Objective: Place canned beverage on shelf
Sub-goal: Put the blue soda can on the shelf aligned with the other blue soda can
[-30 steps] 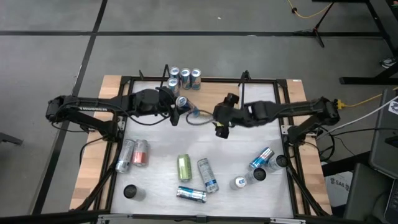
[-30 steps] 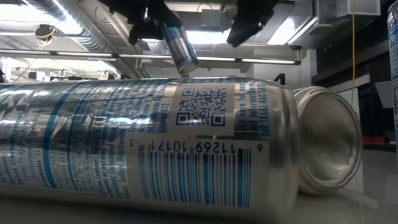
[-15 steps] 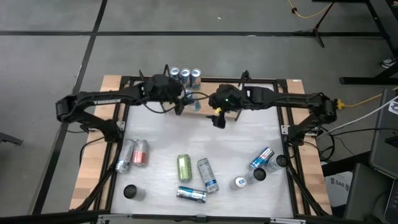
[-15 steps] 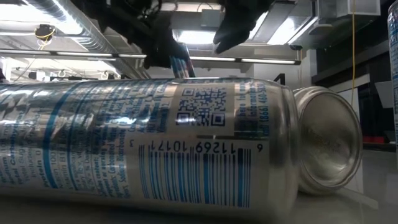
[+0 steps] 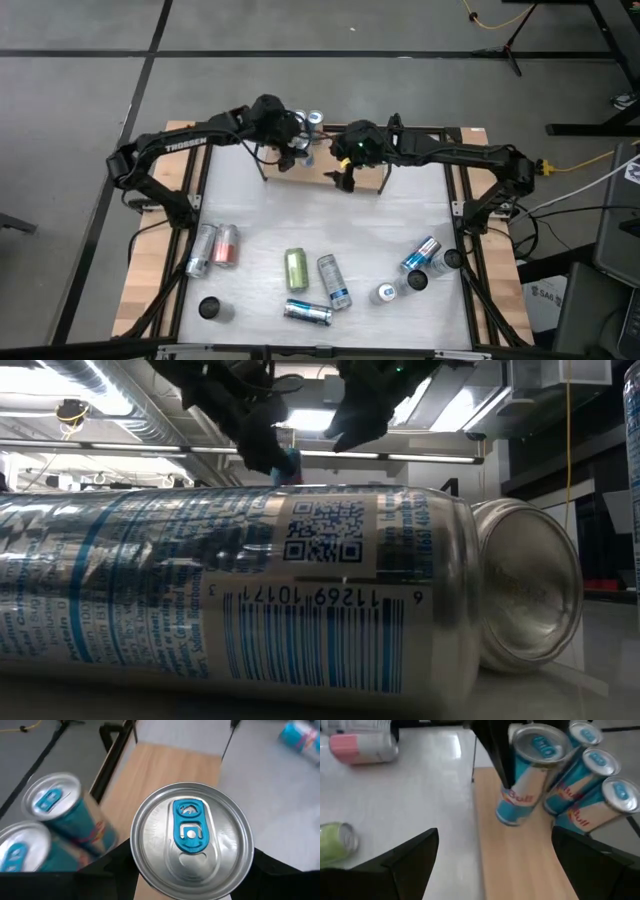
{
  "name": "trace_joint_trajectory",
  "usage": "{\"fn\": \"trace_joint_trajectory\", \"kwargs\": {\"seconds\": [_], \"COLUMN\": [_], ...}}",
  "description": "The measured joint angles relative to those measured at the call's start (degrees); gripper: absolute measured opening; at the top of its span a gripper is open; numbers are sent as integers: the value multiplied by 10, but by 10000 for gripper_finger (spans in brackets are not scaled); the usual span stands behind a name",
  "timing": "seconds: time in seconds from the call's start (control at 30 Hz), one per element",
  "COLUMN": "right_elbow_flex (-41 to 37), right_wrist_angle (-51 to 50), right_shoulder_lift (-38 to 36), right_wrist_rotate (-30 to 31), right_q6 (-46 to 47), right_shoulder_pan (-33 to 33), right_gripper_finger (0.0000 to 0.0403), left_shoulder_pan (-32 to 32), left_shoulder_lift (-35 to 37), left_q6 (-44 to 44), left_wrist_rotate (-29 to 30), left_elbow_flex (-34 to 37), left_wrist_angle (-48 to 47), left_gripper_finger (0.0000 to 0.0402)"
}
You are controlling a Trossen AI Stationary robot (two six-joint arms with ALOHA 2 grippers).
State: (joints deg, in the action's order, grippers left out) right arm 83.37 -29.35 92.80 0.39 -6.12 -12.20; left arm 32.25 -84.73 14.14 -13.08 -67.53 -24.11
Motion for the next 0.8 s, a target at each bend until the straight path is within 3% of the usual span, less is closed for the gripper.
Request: {"fn": "trace_joint_trajectory", "kwargs": {"seconds": [0.33,0.5,0.8], "right_elbow_flex": [1,0,0], "right_wrist_angle": [45,48,53], "right_shoulder_lift": [19,28,35], "right_wrist_rotate": [0,-1,-9], "right_q6": [0,5,5], "right_shoulder_pan": [2,2,2], "right_gripper_finger": [376,376,376], "left_shoulder_pan": [49,55,56], "left_shoulder_lift": [-6,-18,-63], "left_q6": [76,89,107], "left_wrist_rotate": [-3,-36,-43], "left_elbow_flex": [0,0,0], "left_wrist_angle": [-12,-9,2], "left_gripper_finger": [215,215,215]}}
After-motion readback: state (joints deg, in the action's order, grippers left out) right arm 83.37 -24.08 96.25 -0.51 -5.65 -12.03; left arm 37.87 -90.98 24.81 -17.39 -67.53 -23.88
